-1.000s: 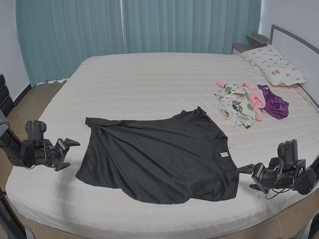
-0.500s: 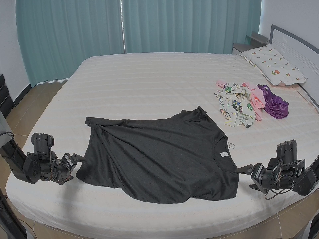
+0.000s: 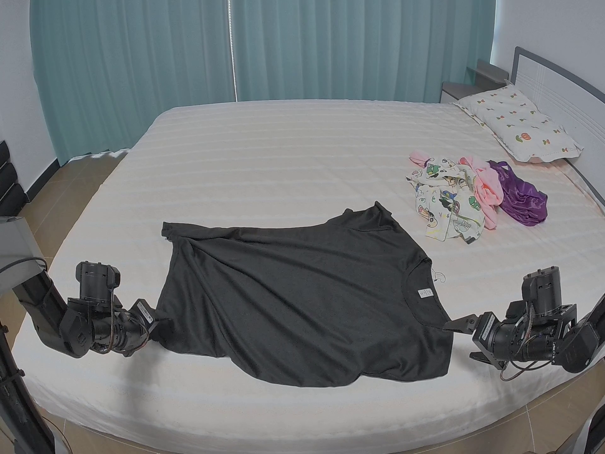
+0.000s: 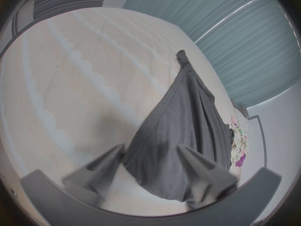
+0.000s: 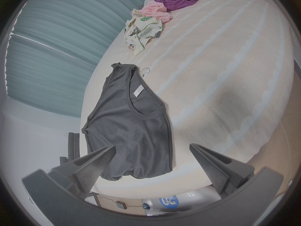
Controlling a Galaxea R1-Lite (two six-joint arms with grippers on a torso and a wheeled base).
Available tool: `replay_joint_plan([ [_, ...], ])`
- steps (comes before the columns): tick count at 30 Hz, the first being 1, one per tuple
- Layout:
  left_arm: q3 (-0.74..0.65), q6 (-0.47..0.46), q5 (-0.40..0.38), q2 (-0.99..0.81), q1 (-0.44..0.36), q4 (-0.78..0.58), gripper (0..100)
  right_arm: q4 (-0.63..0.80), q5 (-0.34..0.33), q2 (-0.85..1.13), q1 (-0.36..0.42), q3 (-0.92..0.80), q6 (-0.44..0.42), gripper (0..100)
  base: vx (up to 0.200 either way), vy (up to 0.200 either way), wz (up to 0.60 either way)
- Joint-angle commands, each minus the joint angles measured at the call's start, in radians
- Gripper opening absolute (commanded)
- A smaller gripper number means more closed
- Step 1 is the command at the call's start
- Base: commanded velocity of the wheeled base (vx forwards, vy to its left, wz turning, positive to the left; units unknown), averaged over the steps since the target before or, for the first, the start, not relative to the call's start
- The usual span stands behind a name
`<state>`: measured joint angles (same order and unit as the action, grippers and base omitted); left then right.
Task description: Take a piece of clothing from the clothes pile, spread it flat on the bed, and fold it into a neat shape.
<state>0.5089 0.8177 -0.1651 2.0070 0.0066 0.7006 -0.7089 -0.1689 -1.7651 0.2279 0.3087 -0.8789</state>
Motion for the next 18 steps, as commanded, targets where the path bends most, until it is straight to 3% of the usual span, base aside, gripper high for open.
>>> replay_joint_plan([
  [1, -0.044, 0.005, -0.001, -0.047, 0.015, 0.0, 0, 0.0, -0.001, -0.017, 0.019, 0.01, -0.002, 100, 0.0, 0.0, 0.0],
  [12, -0.072, -0.052, -0.011, -0.162, 0.081, -0.107, 0, -0.001, 0.003, -0.129, 0.039, 0.087, 0.003, 100, 0.0, 0.0, 0.0],
  [18, -0.056, -0.078, -0.013, -0.168, 0.087, -0.174, 0, -0.001, 0.057, -0.205, 0.054, 0.113, 0.009, 100, 0.0, 0.0, 0.0],
])
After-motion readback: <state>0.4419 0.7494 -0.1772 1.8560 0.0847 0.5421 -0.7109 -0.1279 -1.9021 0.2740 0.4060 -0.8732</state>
